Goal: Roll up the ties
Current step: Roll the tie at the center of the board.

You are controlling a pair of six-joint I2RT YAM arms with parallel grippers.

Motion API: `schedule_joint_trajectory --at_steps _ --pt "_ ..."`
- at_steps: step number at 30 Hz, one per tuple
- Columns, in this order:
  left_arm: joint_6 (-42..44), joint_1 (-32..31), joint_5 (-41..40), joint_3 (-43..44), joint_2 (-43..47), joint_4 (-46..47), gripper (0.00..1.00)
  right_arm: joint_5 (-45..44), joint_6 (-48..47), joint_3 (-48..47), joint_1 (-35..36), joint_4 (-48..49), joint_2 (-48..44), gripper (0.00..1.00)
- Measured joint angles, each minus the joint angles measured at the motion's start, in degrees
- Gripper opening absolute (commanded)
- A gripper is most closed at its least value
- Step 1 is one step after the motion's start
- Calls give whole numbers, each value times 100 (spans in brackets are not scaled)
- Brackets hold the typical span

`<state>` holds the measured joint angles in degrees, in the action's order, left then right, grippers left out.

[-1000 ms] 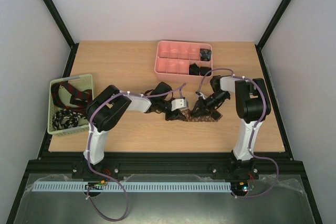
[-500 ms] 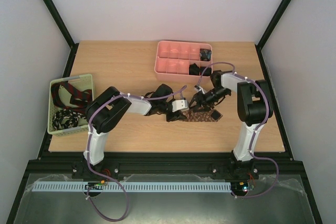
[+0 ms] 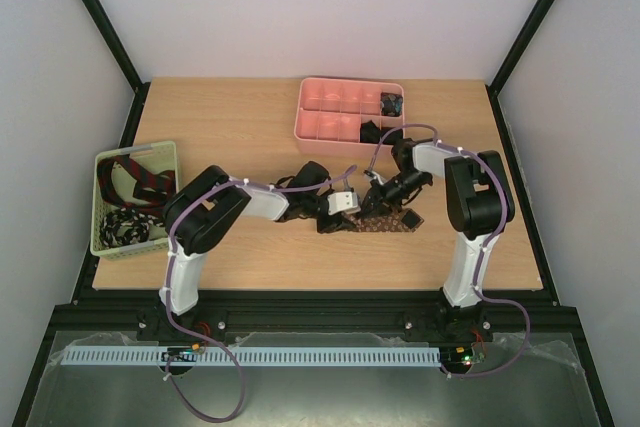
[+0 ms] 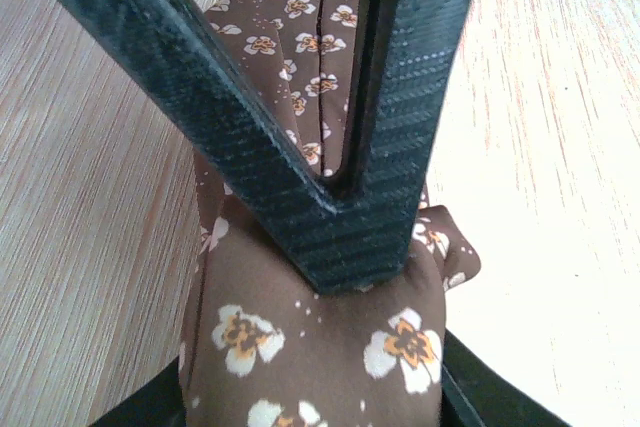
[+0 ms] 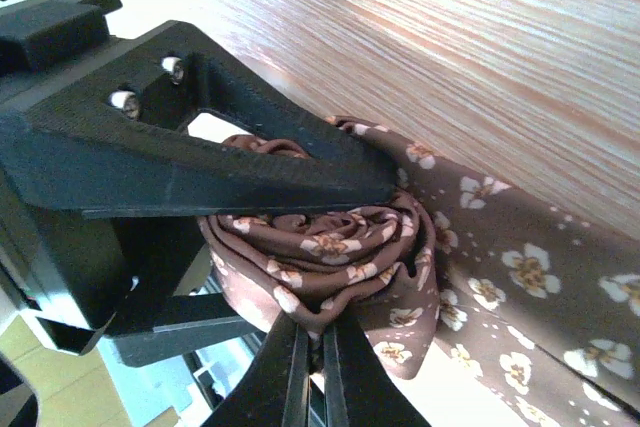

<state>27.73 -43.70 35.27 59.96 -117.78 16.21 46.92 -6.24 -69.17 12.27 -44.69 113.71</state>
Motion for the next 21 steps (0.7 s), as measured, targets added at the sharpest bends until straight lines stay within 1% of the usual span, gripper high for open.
schedule_joint_trajectory --at_steps 2,6,8,10,15,19,21 --pt "44 -4 2 -20 7 22 64 -66 17 24 0 4 0 1" --pt "61 -22 39 -138 96 72 84 -208 -17 98 -57 7 0 1" --pt "0 -35 22 -249 179 144 98 -251 -44 127 -83 4 0 1" --pt "-116 -26 -11 -345 275 168 99 -339 -94 162 -116 4 2 1" --pt "-393 87 -160 -535 555 138 99 -706 -223 238 -199 -13 142 1" --pt "-673 245 -188 -890 1119 319 99 -717 -304 208 -254 -63 234 1" --pt "-826 393 -42 -1097 1443 450 99 -719 -345 186 -251 -85 247 1"
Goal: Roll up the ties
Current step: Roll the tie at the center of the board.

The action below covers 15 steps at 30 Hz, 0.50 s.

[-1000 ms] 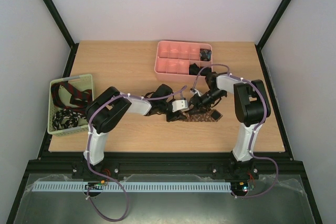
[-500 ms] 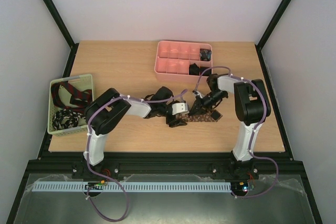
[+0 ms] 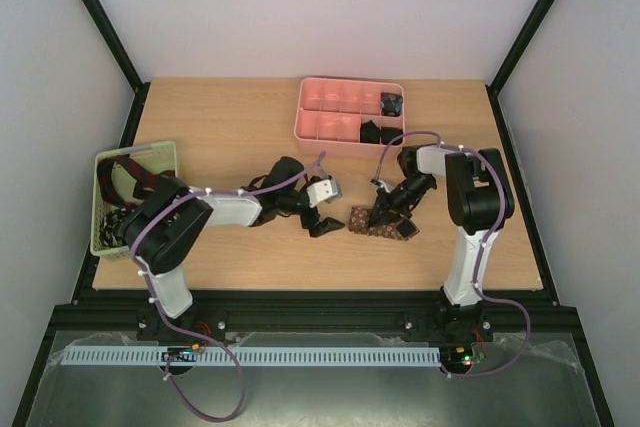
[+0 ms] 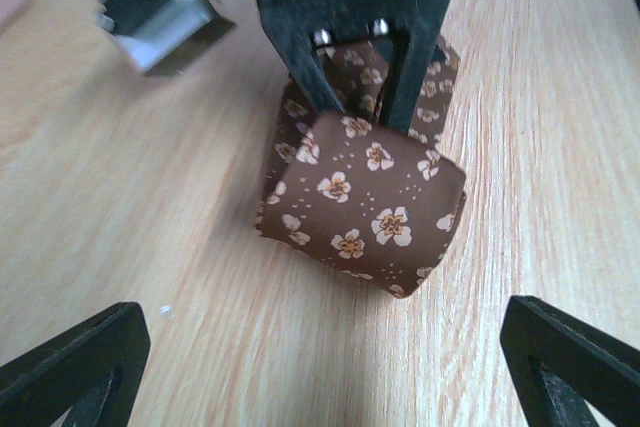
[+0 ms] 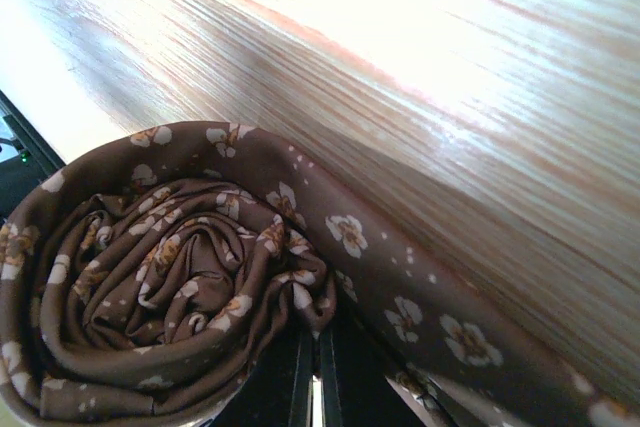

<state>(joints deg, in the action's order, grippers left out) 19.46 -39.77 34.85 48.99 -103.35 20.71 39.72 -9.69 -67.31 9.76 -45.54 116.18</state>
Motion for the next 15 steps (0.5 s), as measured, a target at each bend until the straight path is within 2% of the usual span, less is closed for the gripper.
schedule_joint_trajectory --at_steps 6,15 --pt "125 236 575 560 -160 -415 99 57 -138 -85 48 -85 94 1" --pt "367 -203 535 199 -332 17 98 282 -114 -232 669 17 238 1"
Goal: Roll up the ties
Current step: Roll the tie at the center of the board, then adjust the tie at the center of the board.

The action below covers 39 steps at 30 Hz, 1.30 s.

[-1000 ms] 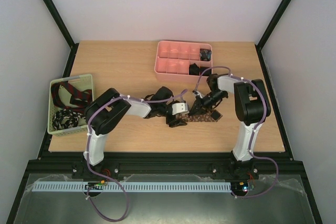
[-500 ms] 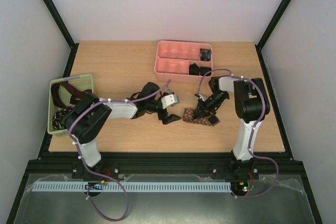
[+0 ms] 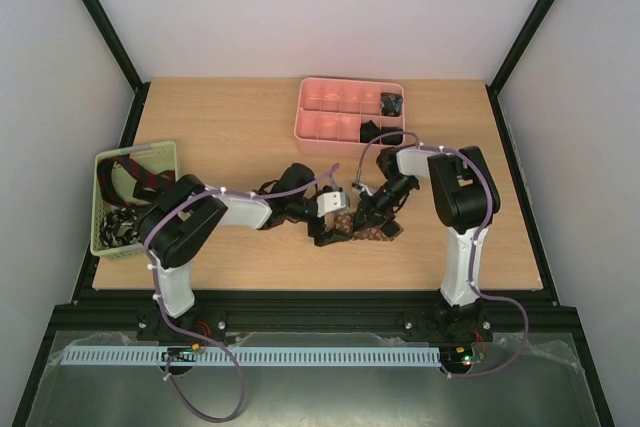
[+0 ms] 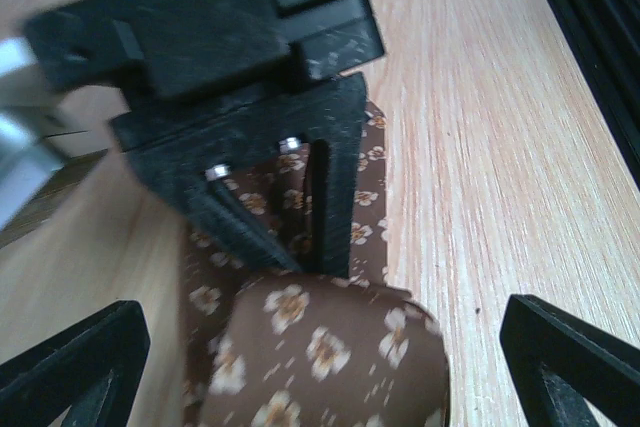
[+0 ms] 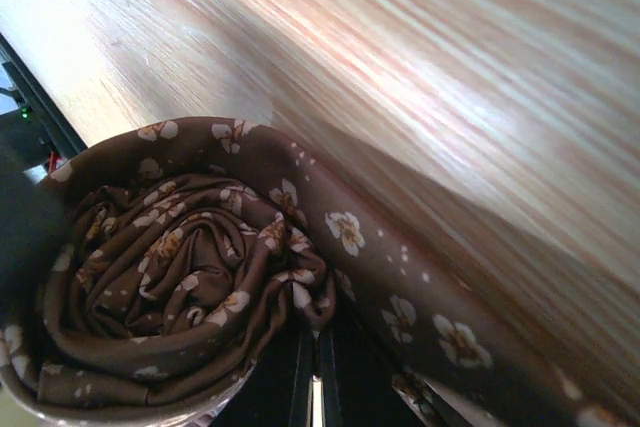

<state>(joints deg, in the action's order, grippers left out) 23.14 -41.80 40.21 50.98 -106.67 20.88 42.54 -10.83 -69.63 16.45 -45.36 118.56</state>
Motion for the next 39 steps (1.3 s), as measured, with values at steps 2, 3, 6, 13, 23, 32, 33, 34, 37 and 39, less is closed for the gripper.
schedule_joint_trajectory --at_steps 2,3,6,13,23,32,33,34,37,39 --pt "55 -81 -42 -85 -87 175 90 57 59 -2 72 52 17 1" --pt "74 -114 -63 -103 -144 227 84 81 79 -7 90 66 28 1" --pt "205 -179 -125 -129 -348 328 62 125 109 -24 118 72 52 3" --pt "614 -162 -391 -232 -446 424 38 92 153 -151 74 -9 24 31" --pt "601 -166 -520 -223 -455 398 34 282 278 -177 -87 -94 -643 41" --pt "470 -179 -535 -74 -529 269 36 675 402 -79 35 -50 -660 42" --pt "459 -179 -540 -66 -533 254 36 684 402 -2 50 -35 -660 39" --pt "452 -179 -538 -66 -533 251 37 675 402 85 57 -15 -660 35" --pt "442 -181 -555 -61 -540 249 41 597 407 157 68 52 -627 10" --pt "433 -181 -584 -55 -549 234 50 544 426 149 66 81 -592 2"
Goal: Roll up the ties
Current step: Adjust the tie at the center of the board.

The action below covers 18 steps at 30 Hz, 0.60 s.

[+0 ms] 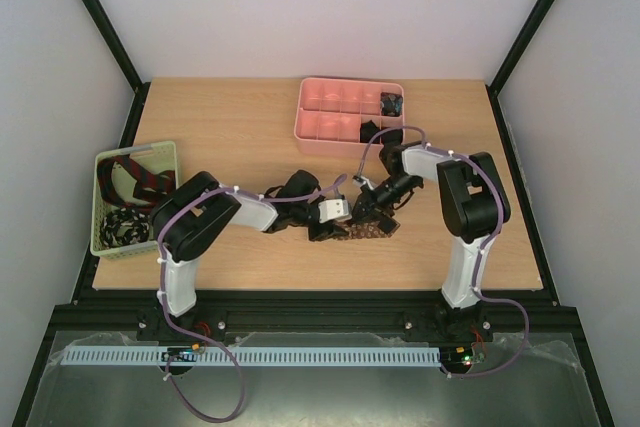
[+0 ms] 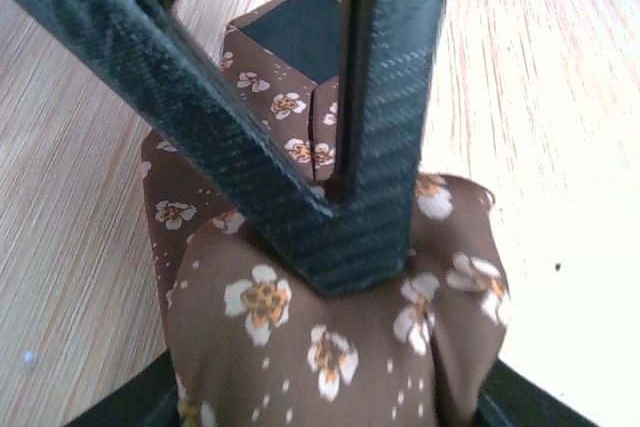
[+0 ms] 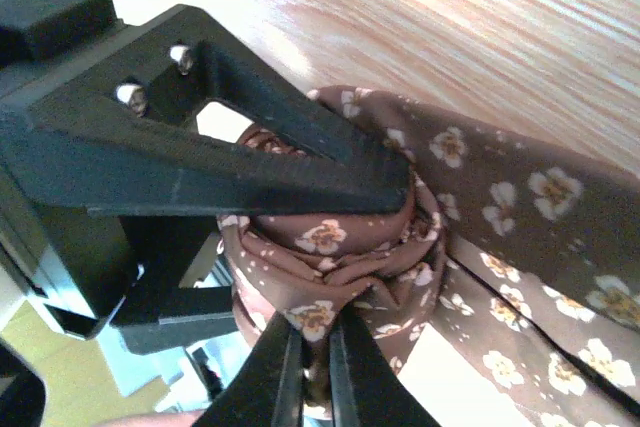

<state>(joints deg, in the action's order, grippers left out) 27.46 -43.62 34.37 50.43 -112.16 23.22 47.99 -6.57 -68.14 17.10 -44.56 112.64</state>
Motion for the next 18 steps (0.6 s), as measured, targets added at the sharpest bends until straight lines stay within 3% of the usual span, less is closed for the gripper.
schedule_joint_trajectory --at_steps 3,7,18 --pt "-48 -7 -50 26 -37 -52 66 -105 22 -9 -42 15 28 1" --pt "-122 -9 -33 90 -48 -151 76 -291 7 31 -160 15 28 1" --pt "-457 -87 59 354 -227 -155 87 -802 -26 273 -407 219 31 1"
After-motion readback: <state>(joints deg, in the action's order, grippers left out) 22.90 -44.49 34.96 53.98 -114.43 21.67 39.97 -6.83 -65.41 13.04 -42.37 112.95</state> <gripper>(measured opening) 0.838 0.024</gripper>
